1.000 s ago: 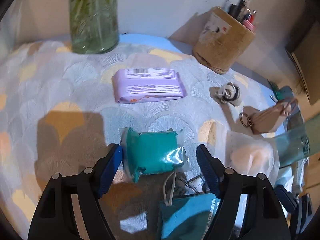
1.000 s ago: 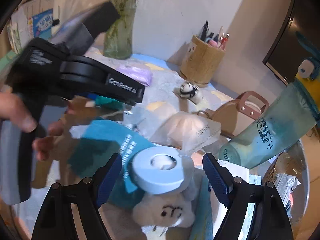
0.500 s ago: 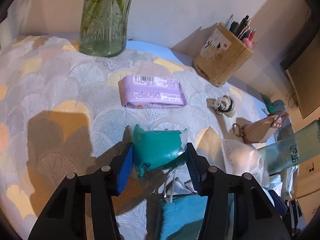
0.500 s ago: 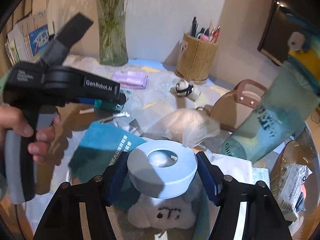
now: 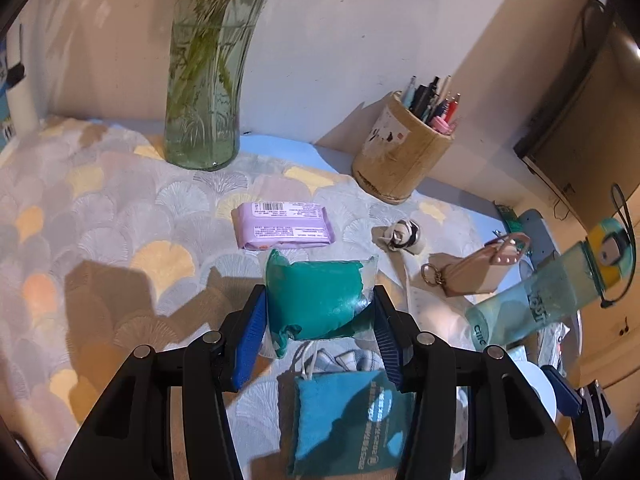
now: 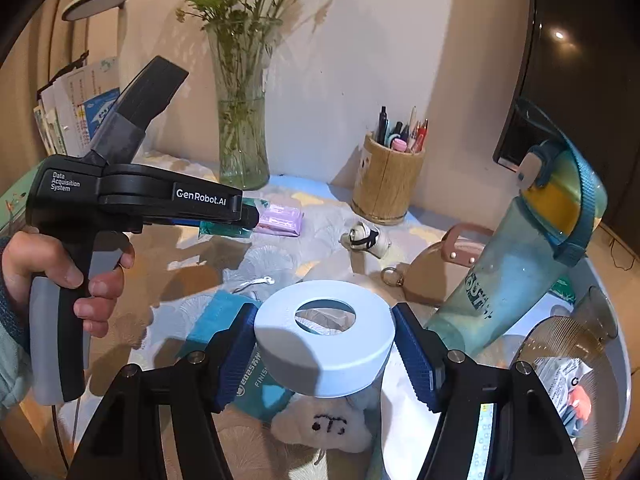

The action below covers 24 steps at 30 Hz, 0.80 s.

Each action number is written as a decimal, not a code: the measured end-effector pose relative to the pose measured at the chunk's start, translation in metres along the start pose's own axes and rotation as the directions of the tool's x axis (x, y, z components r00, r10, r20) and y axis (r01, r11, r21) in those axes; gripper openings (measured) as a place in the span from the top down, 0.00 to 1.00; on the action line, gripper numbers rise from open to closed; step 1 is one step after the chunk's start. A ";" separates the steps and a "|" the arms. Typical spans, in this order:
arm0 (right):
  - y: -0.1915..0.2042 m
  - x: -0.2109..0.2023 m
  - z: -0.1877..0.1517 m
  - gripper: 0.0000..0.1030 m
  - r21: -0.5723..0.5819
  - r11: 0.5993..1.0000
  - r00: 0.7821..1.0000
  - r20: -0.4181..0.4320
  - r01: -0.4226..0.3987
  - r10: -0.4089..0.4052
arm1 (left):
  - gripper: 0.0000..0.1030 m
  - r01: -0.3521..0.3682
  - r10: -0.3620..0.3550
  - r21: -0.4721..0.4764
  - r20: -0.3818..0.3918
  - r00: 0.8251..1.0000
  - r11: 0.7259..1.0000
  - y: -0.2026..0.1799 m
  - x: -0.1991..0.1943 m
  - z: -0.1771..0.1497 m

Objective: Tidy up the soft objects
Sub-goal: 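Carry teal pouch and tape roll over the glass plate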

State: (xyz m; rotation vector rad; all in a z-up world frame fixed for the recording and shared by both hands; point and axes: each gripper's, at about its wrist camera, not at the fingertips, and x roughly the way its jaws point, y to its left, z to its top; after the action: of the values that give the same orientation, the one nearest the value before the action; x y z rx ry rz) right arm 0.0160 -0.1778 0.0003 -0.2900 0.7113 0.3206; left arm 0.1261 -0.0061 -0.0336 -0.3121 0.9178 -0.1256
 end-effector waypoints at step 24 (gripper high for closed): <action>-0.085 -0.082 0.055 0.35 0.092 0.986 0.950 0.268 0.138 -0.158 | 0.53 -0.016 -0.022 0.163 0.230 0.973 0.987 -0.130 -0.088 0.042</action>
State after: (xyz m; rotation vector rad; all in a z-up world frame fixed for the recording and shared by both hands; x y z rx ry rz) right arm 0.0222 -0.2507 0.1082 -0.2234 0.4232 0.1866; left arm 0.1097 -0.0993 0.0980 -0.1708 0.6710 -0.1627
